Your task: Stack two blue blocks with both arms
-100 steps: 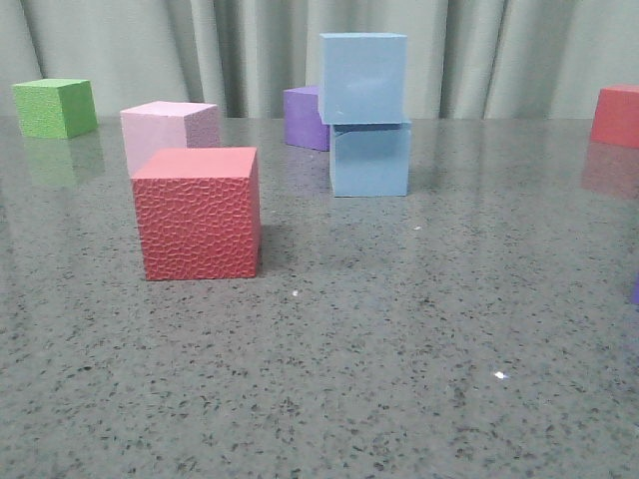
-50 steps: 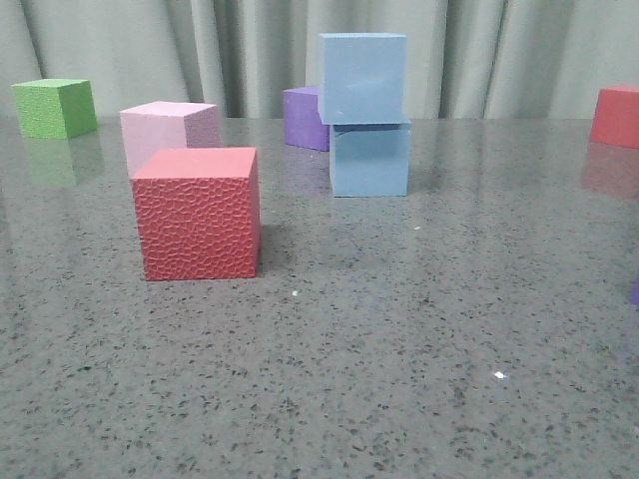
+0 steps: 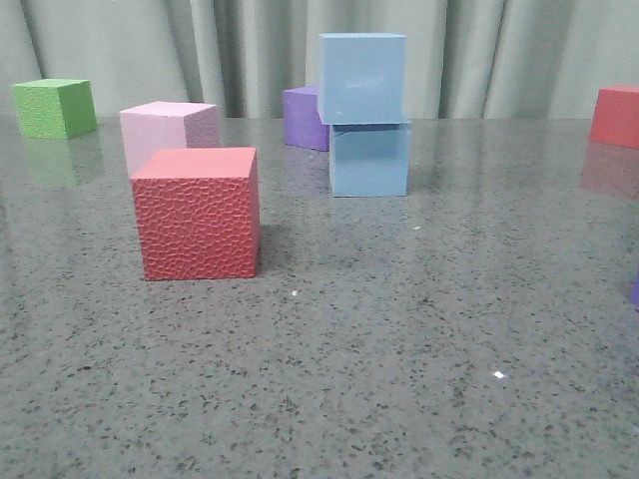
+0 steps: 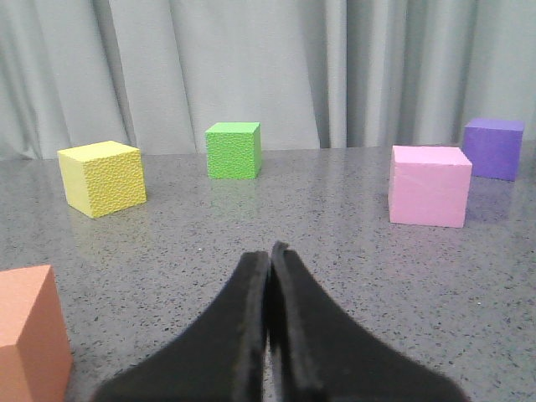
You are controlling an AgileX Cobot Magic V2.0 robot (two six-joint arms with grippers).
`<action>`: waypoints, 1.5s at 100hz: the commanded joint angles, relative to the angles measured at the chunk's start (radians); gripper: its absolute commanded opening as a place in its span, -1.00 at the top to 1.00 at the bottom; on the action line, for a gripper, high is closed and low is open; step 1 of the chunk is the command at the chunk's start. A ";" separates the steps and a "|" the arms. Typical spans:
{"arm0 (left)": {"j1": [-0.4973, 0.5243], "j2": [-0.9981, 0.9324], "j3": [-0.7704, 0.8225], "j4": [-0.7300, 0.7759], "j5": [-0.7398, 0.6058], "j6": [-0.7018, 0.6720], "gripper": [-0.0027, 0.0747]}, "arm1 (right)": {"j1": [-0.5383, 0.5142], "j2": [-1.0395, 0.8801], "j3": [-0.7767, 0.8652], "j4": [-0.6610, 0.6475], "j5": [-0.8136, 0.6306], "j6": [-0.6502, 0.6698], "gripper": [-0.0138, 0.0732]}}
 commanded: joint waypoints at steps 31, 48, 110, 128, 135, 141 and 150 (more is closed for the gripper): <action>0.002 -0.033 0.042 0.002 -0.084 -0.009 0.98 | -0.005 -0.126 0.063 -0.012 -0.310 -0.033 0.96; 0.002 -0.033 0.042 0.002 -0.084 -0.009 0.98 | -0.050 -0.243 0.184 0.049 -0.426 -0.094 0.96; 0.002 -0.033 0.042 0.002 -0.084 -0.009 0.98 | -0.181 -0.753 0.646 0.323 -0.670 -0.329 0.96; 0.002 -0.033 0.042 0.002 -0.084 -0.009 0.98 | -0.219 -0.779 0.702 0.347 -0.680 -0.329 0.96; 0.002 -0.033 0.042 0.002 -0.084 -0.009 0.98 | -0.233 -0.779 0.720 0.350 -0.699 -0.329 0.96; 0.002 -0.033 0.042 0.002 -0.084 -0.009 0.98 | -0.236 -0.779 0.740 0.352 -0.723 -0.329 0.96; 0.002 -0.033 0.042 0.002 -0.084 -0.009 0.98 | -0.236 -0.779 0.771 0.352 -0.777 -0.329 0.96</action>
